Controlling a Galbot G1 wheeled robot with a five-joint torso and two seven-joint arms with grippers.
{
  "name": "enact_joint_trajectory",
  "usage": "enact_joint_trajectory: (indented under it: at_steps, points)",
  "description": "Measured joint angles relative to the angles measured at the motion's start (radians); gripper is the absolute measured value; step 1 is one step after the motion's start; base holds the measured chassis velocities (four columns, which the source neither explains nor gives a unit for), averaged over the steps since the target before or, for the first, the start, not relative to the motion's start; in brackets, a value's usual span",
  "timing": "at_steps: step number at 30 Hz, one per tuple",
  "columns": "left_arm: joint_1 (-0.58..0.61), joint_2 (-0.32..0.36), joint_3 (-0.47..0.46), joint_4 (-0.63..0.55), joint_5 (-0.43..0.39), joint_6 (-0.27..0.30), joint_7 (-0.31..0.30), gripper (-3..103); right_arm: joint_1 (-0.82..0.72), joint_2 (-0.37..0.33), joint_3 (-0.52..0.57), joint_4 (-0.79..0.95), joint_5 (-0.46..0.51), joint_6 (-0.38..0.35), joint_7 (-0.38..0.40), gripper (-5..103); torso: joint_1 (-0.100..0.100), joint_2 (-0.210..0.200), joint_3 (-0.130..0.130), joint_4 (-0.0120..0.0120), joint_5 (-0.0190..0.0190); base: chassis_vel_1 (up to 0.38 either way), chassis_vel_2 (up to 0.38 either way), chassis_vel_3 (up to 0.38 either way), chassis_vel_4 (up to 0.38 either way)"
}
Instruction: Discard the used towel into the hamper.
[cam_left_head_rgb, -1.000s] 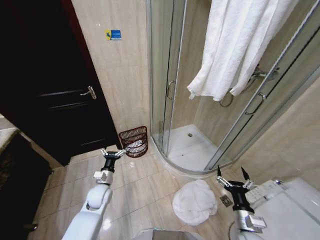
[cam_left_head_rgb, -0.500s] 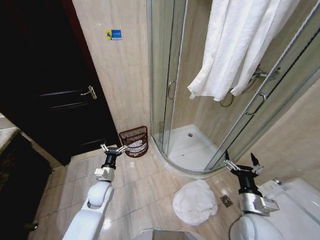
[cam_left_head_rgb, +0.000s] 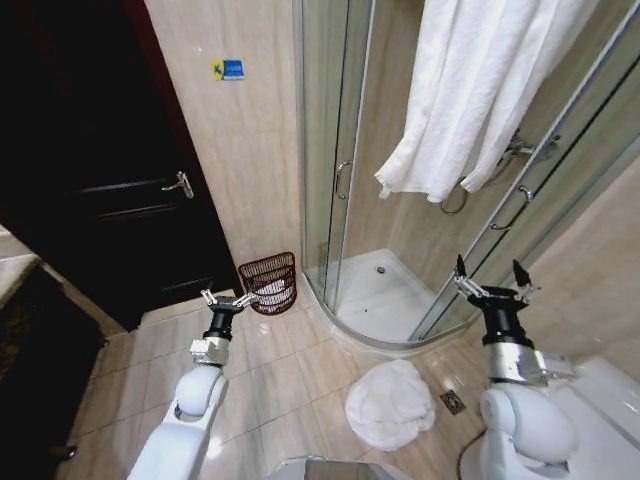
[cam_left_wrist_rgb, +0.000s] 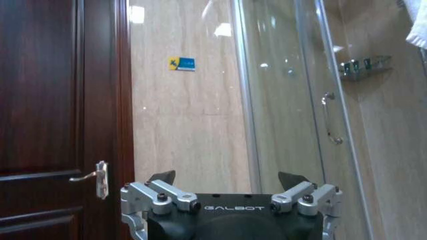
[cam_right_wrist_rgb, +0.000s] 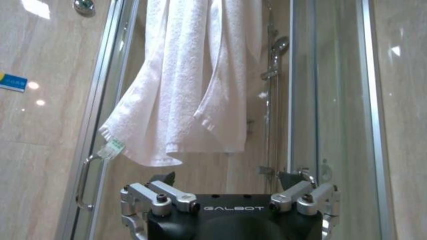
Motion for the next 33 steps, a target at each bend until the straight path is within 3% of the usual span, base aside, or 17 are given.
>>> enact_joint_trajectory:
  at_steps: [4,11,17,29,31,33]
  points:
    - [0.003,-0.006,0.003,0.004,0.014,-0.006,-0.001,100,0.012,-0.013,0.000,0.000,0.008,-0.004,0.001,100,0.000,0.000,0.000,0.0001,-0.0001,0.000,0.000,0.000,0.000]
    - [0.009,-0.005,0.003,-0.003,0.024,-0.006,-0.003,100,0.091,-0.127,-0.002,-0.022,0.060,-0.007,0.009,100,0.000,0.000,0.000,-0.0001,0.0007,0.000,0.000,0.000,0.000]
    - [-0.014,-0.002,0.021,-0.004,0.027,-0.001,-0.003,100,0.237,-0.311,-0.004,-0.081,0.185,-0.001,0.031,100,0.000,0.001,0.000,0.0006,-0.0001,0.000,0.000,0.000,0.000]
    - [-0.024,0.003,0.019,0.012,0.032,-0.003,-0.002,100,0.289,-0.364,-0.008,-0.110,0.231,-0.008,0.040,100,0.000,0.001,0.000,-0.0003,0.0007,0.000,0.000,0.000,0.000]
    - [-0.036,0.004,0.029,0.023,0.038,-0.003,-0.001,100,0.395,-0.455,-0.016,-0.165,0.307,-0.037,0.061,100,0.000,0.001,0.000,0.0003,-0.0002,0.000,0.000,0.000,0.000]
    - [-0.038,0.004,0.031,0.026,0.039,-0.002,-0.001,100,0.428,-0.483,-0.018,-0.182,0.331,-0.046,0.068,100,0.000,0.001,0.000,0.0010,-0.0013,0.000,0.000,0.000,0.000]
